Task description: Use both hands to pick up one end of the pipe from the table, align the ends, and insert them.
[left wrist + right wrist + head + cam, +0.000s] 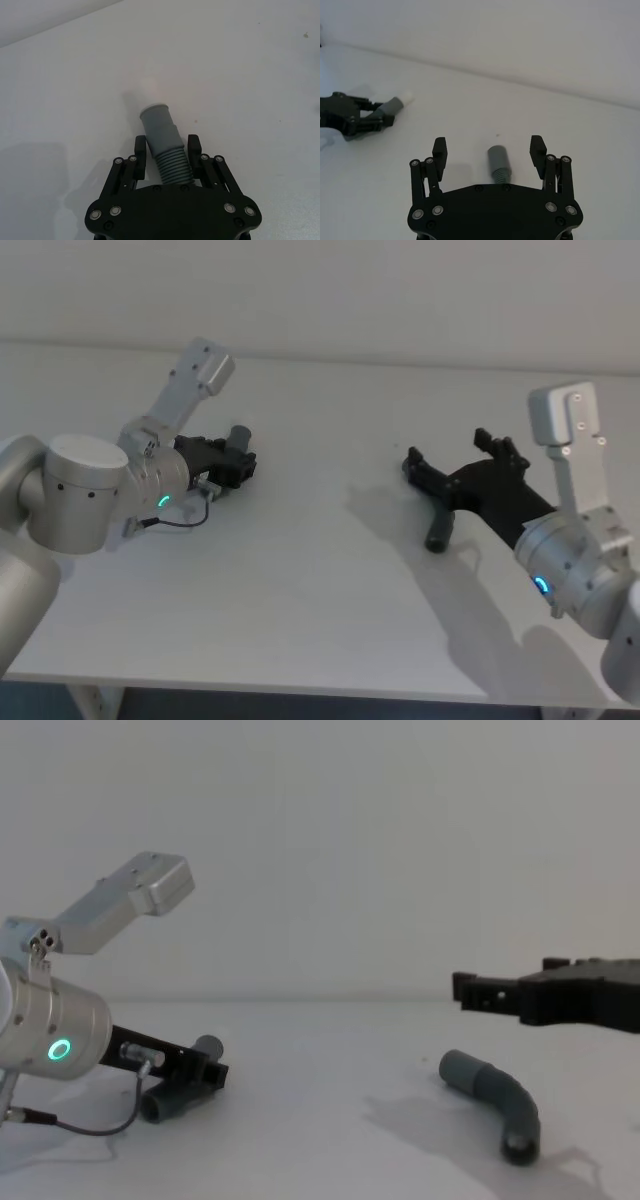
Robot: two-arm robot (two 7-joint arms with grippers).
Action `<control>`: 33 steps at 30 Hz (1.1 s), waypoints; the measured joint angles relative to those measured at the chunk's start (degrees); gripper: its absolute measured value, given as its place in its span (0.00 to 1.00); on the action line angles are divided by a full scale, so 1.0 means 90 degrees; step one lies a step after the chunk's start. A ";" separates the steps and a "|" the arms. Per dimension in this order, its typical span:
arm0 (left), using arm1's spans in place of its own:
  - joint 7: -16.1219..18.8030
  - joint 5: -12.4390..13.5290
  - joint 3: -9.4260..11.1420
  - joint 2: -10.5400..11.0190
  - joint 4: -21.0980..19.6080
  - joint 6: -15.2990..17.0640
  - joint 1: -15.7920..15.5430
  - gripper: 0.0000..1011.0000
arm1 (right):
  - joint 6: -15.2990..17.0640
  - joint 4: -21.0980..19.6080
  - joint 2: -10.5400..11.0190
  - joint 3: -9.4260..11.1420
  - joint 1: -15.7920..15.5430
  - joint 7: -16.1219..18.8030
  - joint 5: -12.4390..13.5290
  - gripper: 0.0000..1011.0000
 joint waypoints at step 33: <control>0.0000 -0.0001 0.0000 0.0000 0.0000 -0.0002 -0.0001 0.36 | 0.1484 0.0580 -0.0448 -0.0160 0.0562 -0.0292 -0.0258 0.99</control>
